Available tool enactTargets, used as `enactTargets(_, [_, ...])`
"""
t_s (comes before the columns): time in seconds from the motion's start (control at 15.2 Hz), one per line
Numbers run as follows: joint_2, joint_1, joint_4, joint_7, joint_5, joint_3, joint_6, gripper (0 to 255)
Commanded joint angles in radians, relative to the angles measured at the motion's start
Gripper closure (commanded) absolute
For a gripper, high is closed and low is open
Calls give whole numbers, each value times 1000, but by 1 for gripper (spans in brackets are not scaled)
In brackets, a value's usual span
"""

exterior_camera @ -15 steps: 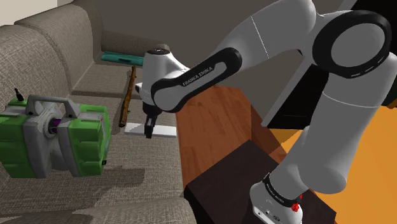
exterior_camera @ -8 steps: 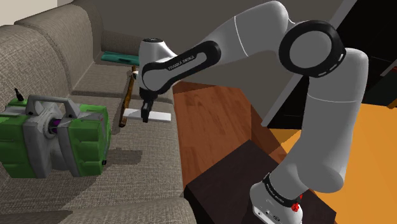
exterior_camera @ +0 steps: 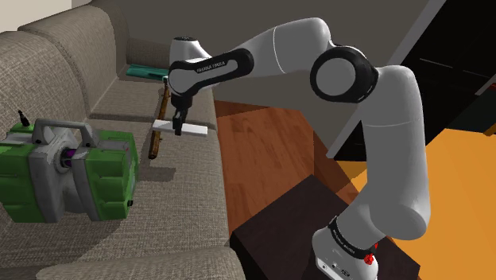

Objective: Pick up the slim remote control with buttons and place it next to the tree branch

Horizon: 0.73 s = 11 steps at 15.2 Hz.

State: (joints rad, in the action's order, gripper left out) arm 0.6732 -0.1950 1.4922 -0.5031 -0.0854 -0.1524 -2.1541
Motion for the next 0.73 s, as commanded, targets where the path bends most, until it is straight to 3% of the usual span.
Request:
enactTargets(0.0, [42, 7, -57, -15, -2, 5, 15, 255])
enactTargets(0.66, [119, 2, -47, -12, -11, 12, -72, 255])
